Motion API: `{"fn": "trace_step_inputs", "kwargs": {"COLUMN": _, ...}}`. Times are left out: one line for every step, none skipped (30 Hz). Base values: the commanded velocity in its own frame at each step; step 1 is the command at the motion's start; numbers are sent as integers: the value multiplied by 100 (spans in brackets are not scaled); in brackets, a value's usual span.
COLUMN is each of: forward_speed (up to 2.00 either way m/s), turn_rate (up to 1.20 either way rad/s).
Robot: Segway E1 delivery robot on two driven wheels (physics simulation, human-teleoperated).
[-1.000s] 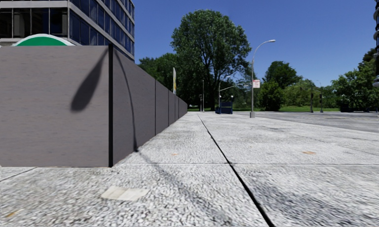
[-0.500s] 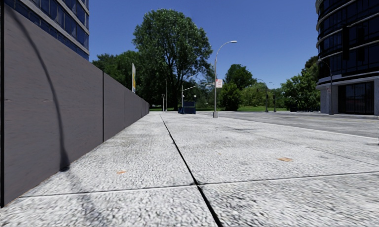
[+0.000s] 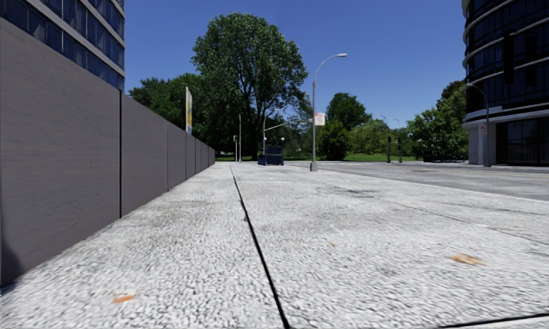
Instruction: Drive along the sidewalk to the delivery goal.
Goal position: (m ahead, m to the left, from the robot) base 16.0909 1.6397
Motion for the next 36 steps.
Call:
{"fn": "trace_step_inputs", "kwargs": {"forward_speed": 168, "turn_rate": 0}}
{"fn": "trace_step_inputs", "kwargs": {"forward_speed": 168, "turn_rate": 0}}
{"fn": "trace_step_inputs", "kwargs": {"forward_speed": 168, "turn_rate": 0}}
{"fn": "trace_step_inputs", "kwargs": {"forward_speed": 168, "turn_rate": 0}}
{"fn": "trace_step_inputs", "kwargs": {"forward_speed": 168, "turn_rate": 0}}
{"fn": "trace_step_inputs", "kwargs": {"forward_speed": 168, "turn_rate": 0}}
{"fn": "trace_step_inputs", "kwargs": {"forward_speed": 168, "turn_rate": 0}}
{"fn": "trace_step_inputs", "kwargs": {"forward_speed": 168, "turn_rate": 0}}
{"fn": "trace_step_inputs", "kwargs": {"forward_speed": 168, "turn_rate": 0}}
{"fn": "trace_step_inputs", "kwargs": {"forward_speed": 168, "turn_rate": 0}}
{"fn": "trace_step_inputs", "kwargs": {"forward_speed": 168, "turn_rate": 0}}
{"fn": "trace_step_inputs", "kwargs": {"forward_speed": 168, "turn_rate": 0}}
{"fn": "trace_step_inputs", "kwargs": {"forward_speed": 168, "turn_rate": 0}}
{"fn": "trace_step_inputs", "kwargs": {"forward_speed": 168, "turn_rate": 0}}
{"fn": "trace_step_inputs", "kwargs": {"forward_speed": 168, "turn_rate": 0}}
{"fn": "trace_step_inputs", "kwargs": {"forward_speed": 168, "turn_rate": 0}}
{"fn": "trace_step_inputs", "kwargs": {"forward_speed": 168, "turn_rate": 0}}
{"fn": "trace_step_inputs", "kwargs": {"forward_speed": 168, "turn_rate": 0}}
{"fn": "trace_step_inputs", "kwargs": {"forward_speed": 168, "turn_rate": 0}}
{"fn": "trace_step_inputs", "kwargs": {"forward_speed": 168, "turn_rate": 0}}
{"fn": "trace_step_inputs", "kwargs": {"forward_speed": 168, "turn_rate": 0}}
{"fn": "trace_step_inputs", "kwargs": {"forward_speed": 168, "turn_rate": 0}}
{"fn": "trace_step_inputs", "kwargs": {"forward_speed": 168, "turn_rate": 0}}
{"fn": "trace_step_inputs", "kwargs": {"forward_speed": 168, "turn_rate": 0}}
{"fn": "trace_step_inputs", "kwargs": {"forward_speed": 168, "turn_rate": 0}}
{"fn": "trace_step_inputs", "kwargs": {"forward_speed": 168, "turn_rate": 0}}
{"fn": "trace_step_inputs", "kwargs": {"forward_speed": 168, "turn_rate": 0}}
{"fn": "trace_step_inputs", "kwargs": {"forward_speed": 168, "turn_rate": 0}}
{"fn": "trace_step_inputs", "kwargs": {"forward_speed": 168, "turn_rate": 0}}
{"fn": "trace_step_inputs", "kwargs": {"forward_speed": 168, "turn_rate": 0}}
{"fn": "trace_step_inputs", "kwargs": {"forward_speed": 168, "turn_rate": 0}}
{"fn": "trace_step_inputs", "kwargs": {"forward_speed": 168, "turn_rate": 0}}
{"fn": "trace_step_inputs", "kwargs": {"forward_speed": 168, "turn_rate": 0}}
{"fn": "trace_step_inputs", "kwargs": {"forward_speed": 168, "turn_rate": 0}}
{"fn": "trace_step_inputs", "kwargs": {"forward_speed": 169, "turn_rate": 0}}
{"fn": "trace_step_inputs", "kwargs": {"forward_speed": 169, "turn_rate": 0}}
